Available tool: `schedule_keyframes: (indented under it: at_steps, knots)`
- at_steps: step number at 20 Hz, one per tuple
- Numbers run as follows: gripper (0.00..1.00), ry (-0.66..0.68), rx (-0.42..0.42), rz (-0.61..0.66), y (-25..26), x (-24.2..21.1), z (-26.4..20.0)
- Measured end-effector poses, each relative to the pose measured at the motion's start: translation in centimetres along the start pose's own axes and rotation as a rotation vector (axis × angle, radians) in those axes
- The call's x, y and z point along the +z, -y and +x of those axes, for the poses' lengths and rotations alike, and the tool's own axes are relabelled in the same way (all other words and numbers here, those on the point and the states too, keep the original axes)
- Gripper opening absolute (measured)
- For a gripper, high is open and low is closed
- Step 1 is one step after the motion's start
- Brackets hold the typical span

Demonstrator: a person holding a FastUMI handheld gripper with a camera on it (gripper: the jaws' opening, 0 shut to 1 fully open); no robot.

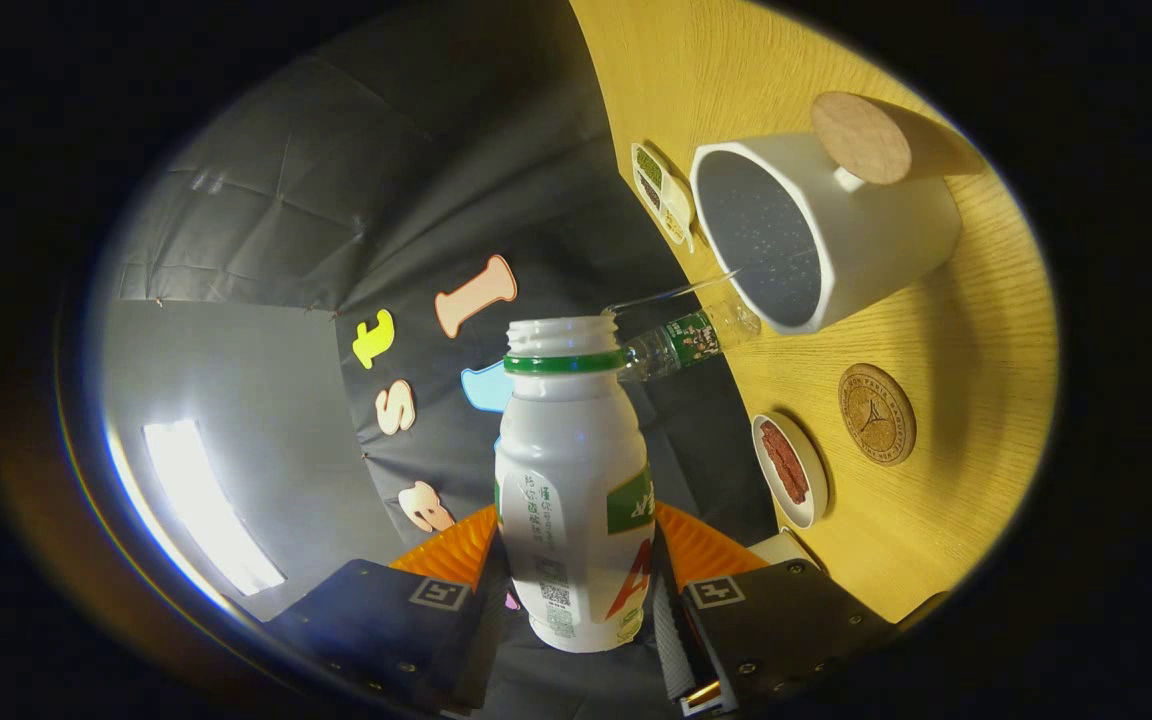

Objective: Take the bottle from table, then pour the juice into the cup, finally place the bottle on the coaster

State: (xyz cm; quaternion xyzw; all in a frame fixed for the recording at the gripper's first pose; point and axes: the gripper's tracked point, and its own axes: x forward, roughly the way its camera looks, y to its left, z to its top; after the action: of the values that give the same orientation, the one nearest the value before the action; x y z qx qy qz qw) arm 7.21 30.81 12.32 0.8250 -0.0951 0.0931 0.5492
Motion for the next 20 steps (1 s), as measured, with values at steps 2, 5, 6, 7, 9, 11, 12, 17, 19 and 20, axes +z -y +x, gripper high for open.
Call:
schedule_keyframes:
  at_steps: [2,5,6,7,9,11,12,17,19,20]
  knots:
    - [0.64,0.003,0.0,0.012,-0.1,0.1,0.0]
    - [0.64,0.01,-0.001,0.032,-0.2,0.3,0.0]
    - [0.64,0.012,-0.001,0.037,-0.2,0.4,0.0]
    - [0.64,0.014,-0.001,0.041,-0.1,0.4,0.0]
    - [0.64,0.017,0.0,0.049,-0.3,0.5,0.0]
    - [0.64,0.021,-0.001,0.061,-0.3,0.8,0.0]
    - [0.64,0.023,-0.002,0.066,-0.3,0.8,-0.2]
    - [0.64,0.025,-0.007,0.081,-0.2,1.0,-0.2]
    - [0.64,0.028,-0.005,0.091,-0.3,1.1,-0.1]
    - [0.64,0.03,-0.004,0.096,-0.3,1.1,-0.1]
